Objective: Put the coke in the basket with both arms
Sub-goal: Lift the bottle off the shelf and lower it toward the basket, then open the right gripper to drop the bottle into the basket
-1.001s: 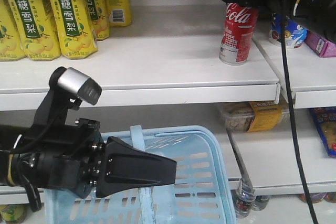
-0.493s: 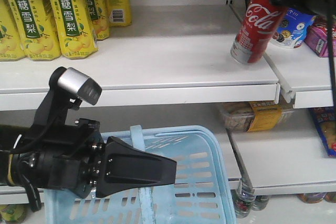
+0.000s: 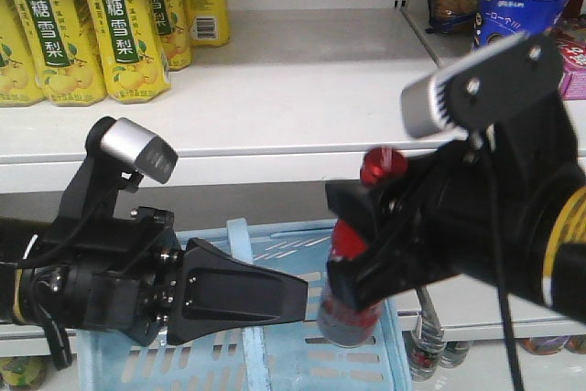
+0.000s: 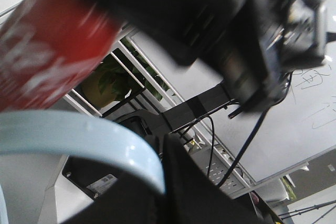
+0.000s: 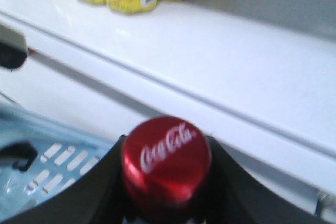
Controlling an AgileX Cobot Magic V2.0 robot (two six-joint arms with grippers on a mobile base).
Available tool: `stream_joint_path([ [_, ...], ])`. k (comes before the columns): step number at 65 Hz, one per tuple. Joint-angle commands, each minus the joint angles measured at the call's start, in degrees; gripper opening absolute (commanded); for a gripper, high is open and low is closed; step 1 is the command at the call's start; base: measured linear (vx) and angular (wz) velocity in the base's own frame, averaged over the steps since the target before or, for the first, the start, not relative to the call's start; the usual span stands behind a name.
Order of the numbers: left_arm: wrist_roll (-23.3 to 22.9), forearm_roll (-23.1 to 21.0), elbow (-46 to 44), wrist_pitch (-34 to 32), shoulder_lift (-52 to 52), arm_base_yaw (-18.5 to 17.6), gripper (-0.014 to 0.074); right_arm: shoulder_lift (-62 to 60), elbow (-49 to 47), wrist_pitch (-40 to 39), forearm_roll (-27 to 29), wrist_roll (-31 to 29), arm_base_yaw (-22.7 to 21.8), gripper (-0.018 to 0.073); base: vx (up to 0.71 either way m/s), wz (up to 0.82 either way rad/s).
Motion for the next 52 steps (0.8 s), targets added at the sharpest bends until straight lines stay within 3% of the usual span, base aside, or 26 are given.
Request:
stream_joint_path([
  [1, 0.27, -4.99, -1.6, -6.28, -1.43, -0.38, -0.0006, -1.28, 1.64, -6.75, -4.43, 4.02, 1.27, -0.0005, 0.0, 0.0],
  [33, 0.27, -4.99, -1.6, -6.28, -1.43, -0.38, -0.0006, -1.28, 8.89, -7.96, -5.03, 7.42, 1.21, 0.0036, 0.0, 0.0],
  [40, 0.27, -4.99, -1.6, -6.28, -1.43, -0.38, -0.0006, -1.28, 8.89, -9.31, -5.03, 7.36, 1.21, 0.0115, 0.0, 0.0],
  [52, 0.27, -4.99, -1.6, -6.28, -1.43, -0.38, -0.0006, -1.28, 8.89, -9.92, -5.03, 7.36, 1.21, 0.0365, 0.0, 0.0],
])
